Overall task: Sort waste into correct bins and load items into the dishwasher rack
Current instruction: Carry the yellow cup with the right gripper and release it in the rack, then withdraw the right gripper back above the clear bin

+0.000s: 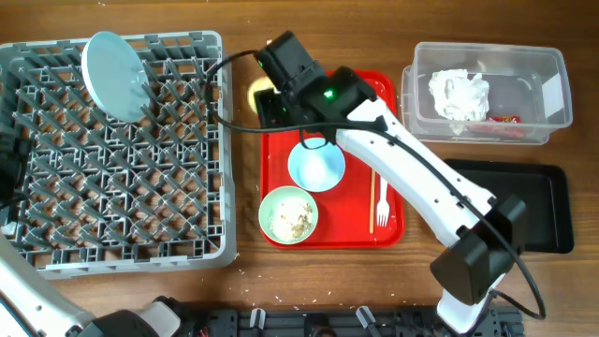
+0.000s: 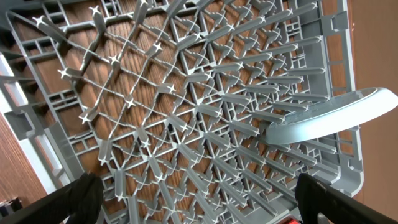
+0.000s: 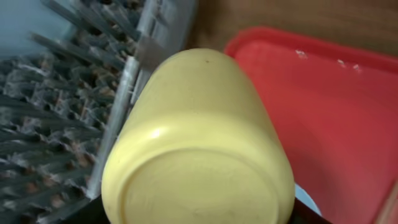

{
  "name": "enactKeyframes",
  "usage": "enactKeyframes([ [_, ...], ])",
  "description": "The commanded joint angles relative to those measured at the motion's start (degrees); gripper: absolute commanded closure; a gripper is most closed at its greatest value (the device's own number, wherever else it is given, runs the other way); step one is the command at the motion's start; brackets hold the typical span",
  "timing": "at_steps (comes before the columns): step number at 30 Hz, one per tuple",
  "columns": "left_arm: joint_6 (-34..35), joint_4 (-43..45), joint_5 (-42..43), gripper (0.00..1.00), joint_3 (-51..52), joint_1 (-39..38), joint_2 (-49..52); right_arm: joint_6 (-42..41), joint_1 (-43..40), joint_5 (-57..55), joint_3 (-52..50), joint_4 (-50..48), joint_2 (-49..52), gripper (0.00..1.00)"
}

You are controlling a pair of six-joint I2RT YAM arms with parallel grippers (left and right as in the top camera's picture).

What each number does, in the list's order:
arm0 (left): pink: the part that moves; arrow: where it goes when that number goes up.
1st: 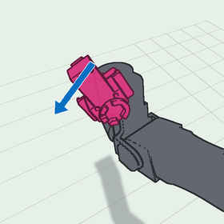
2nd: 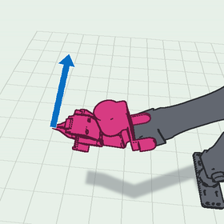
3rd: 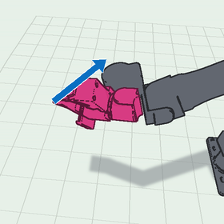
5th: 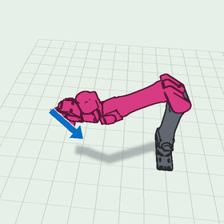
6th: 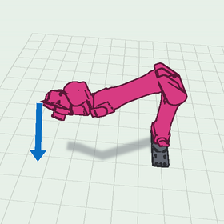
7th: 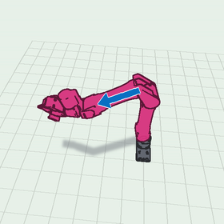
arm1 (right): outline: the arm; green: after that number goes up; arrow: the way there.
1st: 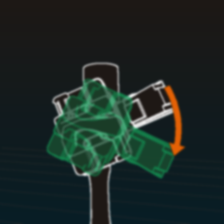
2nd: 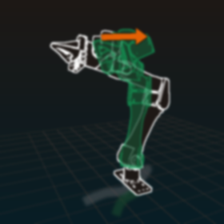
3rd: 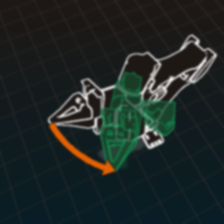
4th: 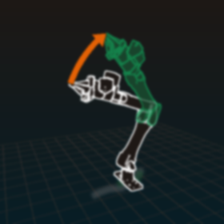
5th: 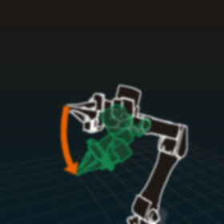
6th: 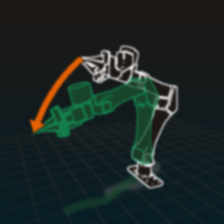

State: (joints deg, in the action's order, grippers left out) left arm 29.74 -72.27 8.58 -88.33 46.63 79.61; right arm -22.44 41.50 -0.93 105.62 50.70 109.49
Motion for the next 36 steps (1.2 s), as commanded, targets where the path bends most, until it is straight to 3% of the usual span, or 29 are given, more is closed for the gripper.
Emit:
enactKeyframes([
  [1, 0.74, 0.0, -0.35, 0.0, 0.26, 0.26, 0.07, 0.74, 0.17, 8.81, 1.25, -7.13, -0.07, 0.41],
  [8, 0.74, 0.0, -0.35, 0.0, 0.26, 0.26, 0.07, -6.08, 8.26, 13.03, 1.25, -21.81, 8.48, 0.42],
  [11, 0.74, 0.0, -0.35, 0.0, 0.26, 0.26, 0.07, -6.23, 12.07, 6.19, 1.25, -22.45, 10.97, 0.41],
  [16, 0.74, 0.0, -0.35, 0.0, 0.26, 0.26, 0.07, -6.03, 12.61, 4.72, 1.22, -20.52, 11.06, 0.36],
  [20, 0.74, 0.0, -0.35, 0.0, 0.26, 0.26, 0.07, -6.14, 9.03, 0.28, 1.31, -13.64, 5.09, 0.32],
  [23, 0.74, 0.0, -0.35, 0.0, 0.26, 0.26, 0.07, -12.2, 1.33, -7.65, 1.31, 1.64, -0.46, 0.31],
  [27, 0.74, 0.0, -0.35, 0.0, 0.26, 0.26, 0.07, -12.24, -8.04, -0.59, -2.05, 14.05, 0.52, 0.35],
  [31, 0.74, 0.0, -0.35, 0.0, 0.26, 0.26, 0.07, -15.13, -8.09, 2.6, -15.47, 7.15, 1.03, 0.38],
  [34, 0.74, 0.0, -0.35, 0.0, 0.26, 0.26, 0.07, -15.04, -7.02, 11.21, -21.33, -4.7, 1.03, 0.44],
  [36, 0.74, 0.0, -0.35, 0.0, 0.26, 0.26, 0.07, -14.86, -5.33, 10.64, -22.14, -7.54, 1.03, 0.44],
])
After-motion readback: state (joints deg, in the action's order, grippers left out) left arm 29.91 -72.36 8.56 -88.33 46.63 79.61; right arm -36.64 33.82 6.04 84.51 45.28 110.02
